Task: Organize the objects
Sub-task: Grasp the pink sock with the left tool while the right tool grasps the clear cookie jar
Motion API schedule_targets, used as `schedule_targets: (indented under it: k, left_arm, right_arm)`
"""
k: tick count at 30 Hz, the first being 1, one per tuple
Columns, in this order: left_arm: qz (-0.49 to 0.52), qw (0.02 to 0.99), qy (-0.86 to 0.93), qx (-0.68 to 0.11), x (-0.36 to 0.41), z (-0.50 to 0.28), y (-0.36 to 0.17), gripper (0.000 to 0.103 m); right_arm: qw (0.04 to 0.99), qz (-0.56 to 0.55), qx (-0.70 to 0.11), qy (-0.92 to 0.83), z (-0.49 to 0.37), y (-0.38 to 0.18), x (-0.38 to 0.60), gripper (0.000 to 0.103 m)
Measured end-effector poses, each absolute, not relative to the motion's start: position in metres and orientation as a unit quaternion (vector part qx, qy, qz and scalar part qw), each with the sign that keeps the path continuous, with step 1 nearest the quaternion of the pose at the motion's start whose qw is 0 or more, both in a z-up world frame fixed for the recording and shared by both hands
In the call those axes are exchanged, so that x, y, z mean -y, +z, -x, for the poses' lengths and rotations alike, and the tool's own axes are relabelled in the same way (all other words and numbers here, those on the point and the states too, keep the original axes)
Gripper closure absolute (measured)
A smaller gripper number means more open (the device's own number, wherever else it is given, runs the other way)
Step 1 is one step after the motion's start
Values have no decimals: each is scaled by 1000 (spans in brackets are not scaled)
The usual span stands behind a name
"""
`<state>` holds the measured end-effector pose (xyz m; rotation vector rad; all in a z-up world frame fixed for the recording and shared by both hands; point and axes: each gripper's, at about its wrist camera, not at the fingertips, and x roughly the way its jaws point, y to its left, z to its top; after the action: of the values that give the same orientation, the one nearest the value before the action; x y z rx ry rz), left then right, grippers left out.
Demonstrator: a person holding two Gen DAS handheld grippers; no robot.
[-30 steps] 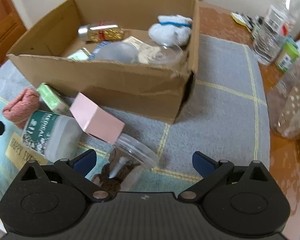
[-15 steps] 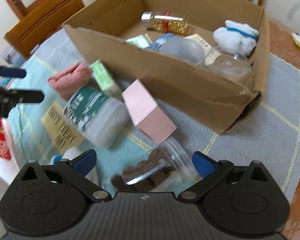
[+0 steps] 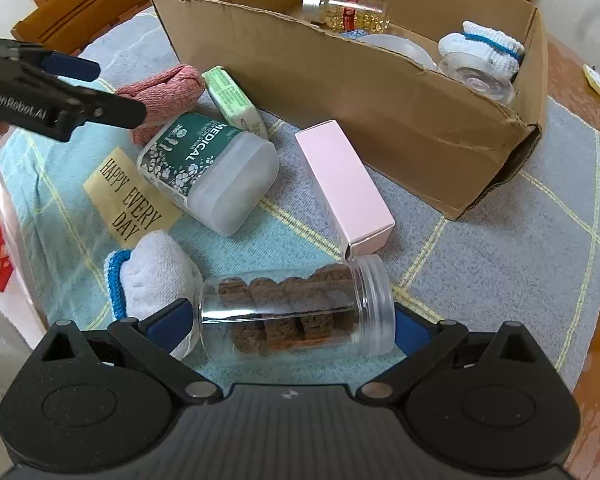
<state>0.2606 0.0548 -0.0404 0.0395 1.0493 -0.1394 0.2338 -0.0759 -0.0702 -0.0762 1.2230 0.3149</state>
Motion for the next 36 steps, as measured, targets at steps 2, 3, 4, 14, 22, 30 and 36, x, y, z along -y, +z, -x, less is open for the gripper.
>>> schedule_targets:
  k: [2, 3, 4, 14, 22, 30, 36]
  left_arm:
    - [-11, 859, -66, -507, -57, -268, -46, 2]
    - [-9, 856, -65, -513, -58, -272, -50, 2]
    - [-8, 853, -64, -518, -59, -275, -54, 2]
    - [-13, 866, -24, -499, -95, -267, -34, 2]
    - [-38, 872, 27, -487, -130, -265, -32, 2]
    - [-87, 870, -24, -485, -121, -260, -49, 2]
    - [-97, 859, -48, -500, -114, -263, -72, 2]
  right_arm:
    - [808, 33, -571, 143, -234, -71, 76, 0]
    - [808, 32, -571, 142, -232, -70, 76, 0]
    - [808, 30, -571, 140, -232, -71, 77, 0]
    - [810, 28, -571, 128, -234, -72, 78, 0]
    - [809, 37, -572, 134, -239, -72, 75, 0]
    - [806, 80, -572, 129, -242, -77, 61, 0]
    - [809, 84, -575, 90, -246, -81, 65, 0]
